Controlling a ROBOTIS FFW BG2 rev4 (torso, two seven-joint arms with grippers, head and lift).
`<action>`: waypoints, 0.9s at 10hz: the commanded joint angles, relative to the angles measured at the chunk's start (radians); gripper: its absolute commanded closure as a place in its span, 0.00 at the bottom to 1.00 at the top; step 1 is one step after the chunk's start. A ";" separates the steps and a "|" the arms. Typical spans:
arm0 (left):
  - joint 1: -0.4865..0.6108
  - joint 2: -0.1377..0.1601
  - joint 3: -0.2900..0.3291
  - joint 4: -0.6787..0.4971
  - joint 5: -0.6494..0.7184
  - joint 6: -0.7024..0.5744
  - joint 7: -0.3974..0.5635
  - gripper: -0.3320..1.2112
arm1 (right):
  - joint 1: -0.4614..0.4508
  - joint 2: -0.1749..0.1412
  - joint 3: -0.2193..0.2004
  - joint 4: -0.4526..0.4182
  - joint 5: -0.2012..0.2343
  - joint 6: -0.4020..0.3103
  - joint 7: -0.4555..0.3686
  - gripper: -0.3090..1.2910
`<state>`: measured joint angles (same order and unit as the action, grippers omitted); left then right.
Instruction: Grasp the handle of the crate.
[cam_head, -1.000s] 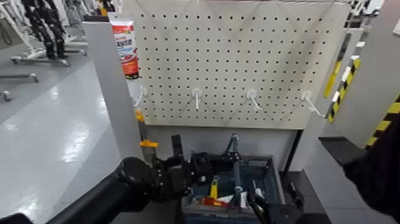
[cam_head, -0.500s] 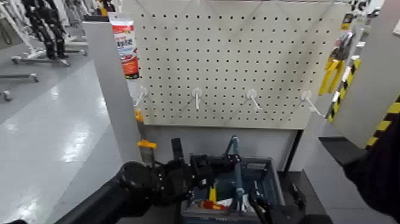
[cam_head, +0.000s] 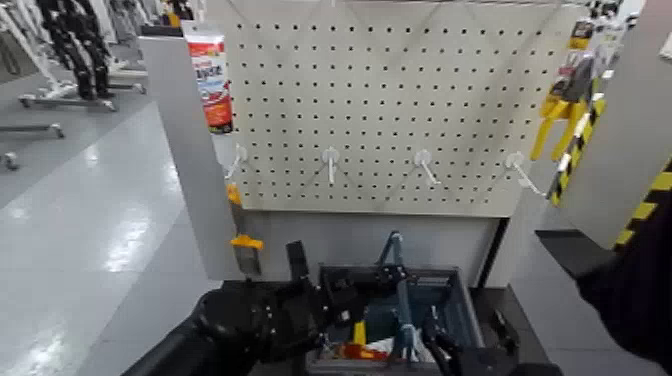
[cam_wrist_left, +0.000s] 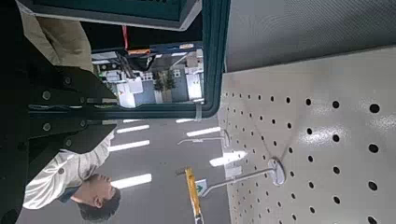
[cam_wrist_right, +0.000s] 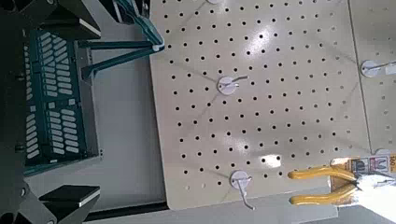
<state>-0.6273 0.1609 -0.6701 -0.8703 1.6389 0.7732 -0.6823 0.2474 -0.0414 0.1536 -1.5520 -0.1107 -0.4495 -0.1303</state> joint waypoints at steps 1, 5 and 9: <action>0.078 0.020 0.057 -0.119 -0.001 0.011 0.030 0.99 | 0.003 0.000 -0.002 0.000 0.003 0.000 -0.002 0.28; 0.222 0.034 0.150 -0.297 0.001 0.031 0.098 0.99 | 0.007 0.002 -0.006 -0.003 0.008 0.000 -0.009 0.27; 0.317 0.051 0.202 -0.424 0.007 0.041 0.161 0.99 | 0.012 0.002 -0.008 -0.007 0.011 -0.002 -0.015 0.28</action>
<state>-0.3202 0.2098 -0.4734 -1.2787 1.6436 0.8135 -0.5223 0.2579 -0.0399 0.1462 -1.5582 -0.0998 -0.4510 -0.1469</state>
